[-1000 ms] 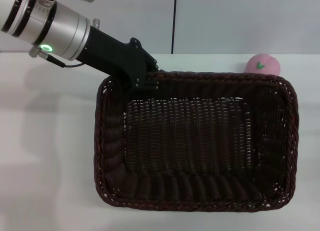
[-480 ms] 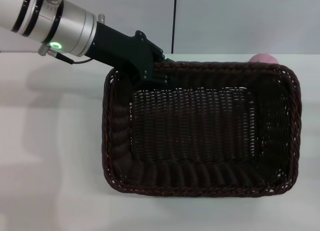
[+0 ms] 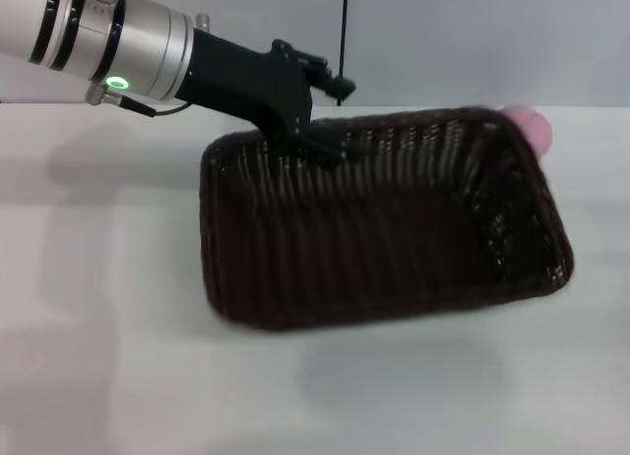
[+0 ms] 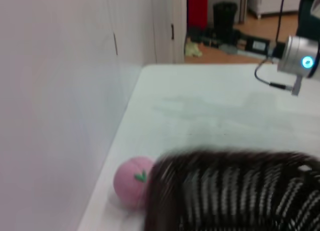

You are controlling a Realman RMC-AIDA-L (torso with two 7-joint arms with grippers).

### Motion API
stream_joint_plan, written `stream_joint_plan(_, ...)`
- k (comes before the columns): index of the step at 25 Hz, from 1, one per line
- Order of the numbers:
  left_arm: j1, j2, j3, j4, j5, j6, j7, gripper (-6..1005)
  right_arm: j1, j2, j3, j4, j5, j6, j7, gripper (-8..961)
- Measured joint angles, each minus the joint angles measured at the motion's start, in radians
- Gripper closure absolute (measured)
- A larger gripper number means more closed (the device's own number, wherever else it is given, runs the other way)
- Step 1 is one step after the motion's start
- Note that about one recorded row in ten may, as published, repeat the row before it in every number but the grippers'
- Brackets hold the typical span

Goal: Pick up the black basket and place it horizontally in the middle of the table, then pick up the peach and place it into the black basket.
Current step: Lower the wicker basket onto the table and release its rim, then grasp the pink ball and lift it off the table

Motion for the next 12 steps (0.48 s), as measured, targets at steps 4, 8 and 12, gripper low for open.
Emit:
stream_joint_plan(4, 0.023, 0.002, 0.0, 0.0, -0.069, -0.03, 0.021, 284, 0.003, 0.0, 0.0, 0.0, 0.0, 0.01, 0.0, 398)
stream_joint_plan(8, 0.047, 0.001, -0.001, 0.0, -0.117, -0.066, 0.022, 242, 0.004, 0.0, 0.0, 0.0, 0.0, 0.012, 0.0, 398)
stream_joint_plan(12, 0.147, -0.001, -0.007, -0.034, -0.339, -0.146, 0.064, 200, 0.003, 0.0, 0.0, 0.0, 0.0, 0.012, 0.001, 399)
